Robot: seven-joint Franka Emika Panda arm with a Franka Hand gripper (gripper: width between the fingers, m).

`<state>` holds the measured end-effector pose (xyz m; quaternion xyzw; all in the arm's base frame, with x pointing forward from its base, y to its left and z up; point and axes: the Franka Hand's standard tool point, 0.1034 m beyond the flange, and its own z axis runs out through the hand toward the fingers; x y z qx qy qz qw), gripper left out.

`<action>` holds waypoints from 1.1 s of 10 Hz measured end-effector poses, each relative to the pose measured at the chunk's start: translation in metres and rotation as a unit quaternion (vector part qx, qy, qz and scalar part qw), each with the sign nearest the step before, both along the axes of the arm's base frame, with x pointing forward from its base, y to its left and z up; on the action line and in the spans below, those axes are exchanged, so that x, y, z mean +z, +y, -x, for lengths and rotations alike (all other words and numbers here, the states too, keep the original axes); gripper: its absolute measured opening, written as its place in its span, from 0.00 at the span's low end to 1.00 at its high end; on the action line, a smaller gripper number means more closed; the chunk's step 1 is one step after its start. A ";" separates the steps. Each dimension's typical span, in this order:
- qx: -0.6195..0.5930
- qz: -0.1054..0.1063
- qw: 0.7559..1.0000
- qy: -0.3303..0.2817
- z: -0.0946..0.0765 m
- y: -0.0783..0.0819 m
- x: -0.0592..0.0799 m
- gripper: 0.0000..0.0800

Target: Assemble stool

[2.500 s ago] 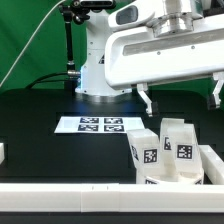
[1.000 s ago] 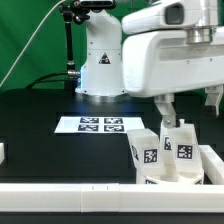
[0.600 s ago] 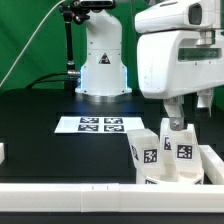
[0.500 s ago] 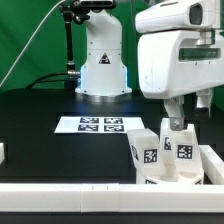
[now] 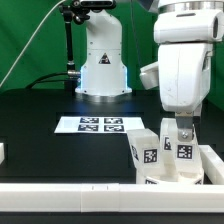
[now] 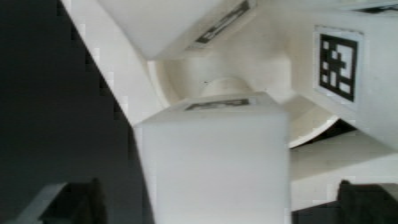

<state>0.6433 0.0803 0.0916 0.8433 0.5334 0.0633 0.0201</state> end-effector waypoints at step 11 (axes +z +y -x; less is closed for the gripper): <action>-0.084 -0.012 0.996 0.003 0.000 0.001 -0.002 0.42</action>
Offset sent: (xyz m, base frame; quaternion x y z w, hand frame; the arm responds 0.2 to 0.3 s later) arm -0.0004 0.0014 -0.0013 0.0069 0.0036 0.0003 1.0000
